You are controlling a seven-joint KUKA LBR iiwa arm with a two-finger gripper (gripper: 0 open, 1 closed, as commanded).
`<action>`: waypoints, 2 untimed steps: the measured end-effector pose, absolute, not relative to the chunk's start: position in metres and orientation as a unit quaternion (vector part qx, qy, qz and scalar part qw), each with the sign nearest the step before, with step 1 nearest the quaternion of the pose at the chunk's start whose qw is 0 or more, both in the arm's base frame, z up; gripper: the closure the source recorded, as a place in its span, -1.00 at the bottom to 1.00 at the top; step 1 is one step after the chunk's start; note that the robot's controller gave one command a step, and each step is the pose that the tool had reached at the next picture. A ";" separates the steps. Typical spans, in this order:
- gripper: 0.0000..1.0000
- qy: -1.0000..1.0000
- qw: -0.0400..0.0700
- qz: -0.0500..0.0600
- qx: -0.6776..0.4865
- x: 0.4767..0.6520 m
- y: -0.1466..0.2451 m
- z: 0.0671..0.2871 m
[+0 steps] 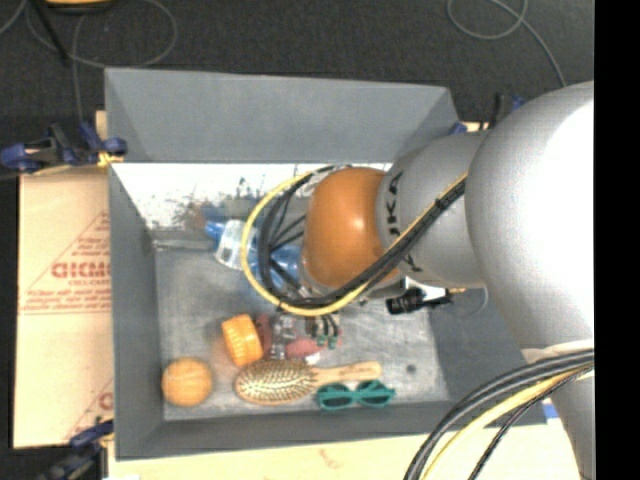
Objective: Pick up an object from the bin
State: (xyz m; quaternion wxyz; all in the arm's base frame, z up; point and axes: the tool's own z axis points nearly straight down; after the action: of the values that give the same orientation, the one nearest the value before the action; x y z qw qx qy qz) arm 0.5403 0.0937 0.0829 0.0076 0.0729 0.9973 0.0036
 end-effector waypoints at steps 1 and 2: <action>1.00 0.997 -0.001 0.000 0.081 0.533 0.096 0.136; 1.00 0.997 0.001 0.001 0.080 0.534 0.097 0.196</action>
Offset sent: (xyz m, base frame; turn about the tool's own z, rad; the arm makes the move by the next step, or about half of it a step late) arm -0.0061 0.0030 0.0568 -0.0016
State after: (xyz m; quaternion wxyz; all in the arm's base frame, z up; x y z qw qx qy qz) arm 0.5338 0.0966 0.1961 0.0009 0.0804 0.9968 0.0006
